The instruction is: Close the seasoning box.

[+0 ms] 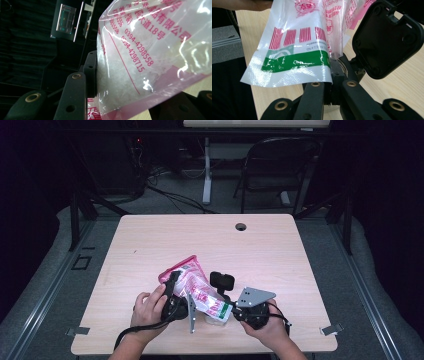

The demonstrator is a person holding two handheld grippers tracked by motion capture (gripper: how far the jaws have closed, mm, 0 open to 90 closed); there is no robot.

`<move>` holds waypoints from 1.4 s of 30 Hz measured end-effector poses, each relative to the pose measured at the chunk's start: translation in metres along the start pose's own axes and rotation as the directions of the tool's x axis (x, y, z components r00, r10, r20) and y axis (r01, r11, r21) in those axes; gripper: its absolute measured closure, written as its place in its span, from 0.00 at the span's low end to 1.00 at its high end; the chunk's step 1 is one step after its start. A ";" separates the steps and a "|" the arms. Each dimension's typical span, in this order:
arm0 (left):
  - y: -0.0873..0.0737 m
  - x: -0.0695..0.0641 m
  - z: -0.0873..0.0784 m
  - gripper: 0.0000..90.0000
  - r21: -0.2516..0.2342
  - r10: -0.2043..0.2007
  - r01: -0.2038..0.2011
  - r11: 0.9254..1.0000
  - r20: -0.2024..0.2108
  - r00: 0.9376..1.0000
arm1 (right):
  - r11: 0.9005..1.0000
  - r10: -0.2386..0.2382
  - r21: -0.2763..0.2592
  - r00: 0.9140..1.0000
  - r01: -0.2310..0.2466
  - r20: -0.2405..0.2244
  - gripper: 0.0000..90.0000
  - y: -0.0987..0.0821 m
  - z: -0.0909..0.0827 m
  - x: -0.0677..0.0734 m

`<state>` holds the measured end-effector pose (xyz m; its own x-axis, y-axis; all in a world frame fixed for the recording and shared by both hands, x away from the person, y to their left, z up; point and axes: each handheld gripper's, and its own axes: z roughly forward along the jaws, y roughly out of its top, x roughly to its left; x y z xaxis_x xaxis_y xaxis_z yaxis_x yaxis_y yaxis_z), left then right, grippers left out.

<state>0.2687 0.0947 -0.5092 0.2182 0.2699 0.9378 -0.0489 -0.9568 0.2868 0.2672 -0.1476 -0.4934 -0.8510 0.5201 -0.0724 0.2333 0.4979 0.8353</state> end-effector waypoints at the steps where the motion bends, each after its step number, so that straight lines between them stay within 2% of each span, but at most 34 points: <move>1: 0.000 0.000 0.000 0.71 -0.001 0.002 -0.002 1.000 -0.001 1.000 | 1.000 0.002 0.003 1.000 -0.002 0.002 1.00 -0.001 0.000 -0.001; 10: 0.001 -0.002 -0.002 0.72 -0.008 0.017 -0.017 1.000 -0.017 1.000 | 1.000 0.016 0.011 1.000 -0.016 0.005 1.00 -0.004 0.002 -0.005; 26: 0.000 -0.006 -0.006 0.72 -0.016 0.041 -0.041 0.999 -0.021 0.999 | 0.999 0.030 0.029 1.000 -0.030 0.000 1.00 -0.011 0.008 -0.006; 35: 0.000 -0.007 -0.006 0.73 -0.011 0.052 -0.052 0.999 -0.024 0.998 | 0.999 0.020 0.033 1.000 -0.020 -0.003 1.00 -0.012 0.007 -0.006; 42: 0.001 -0.008 -0.004 0.73 -0.014 0.057 -0.057 0.998 -0.023 0.998 | 0.999 0.027 0.029 0.999 -0.027 -0.019 0.86 -0.011 0.009 -0.005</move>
<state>0.2627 0.0924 -0.5154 0.1921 0.2174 0.9570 -0.0749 -0.9691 0.2352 0.2730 -0.1500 -0.5071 -0.8531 0.5203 -0.0395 0.2691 0.5036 0.8210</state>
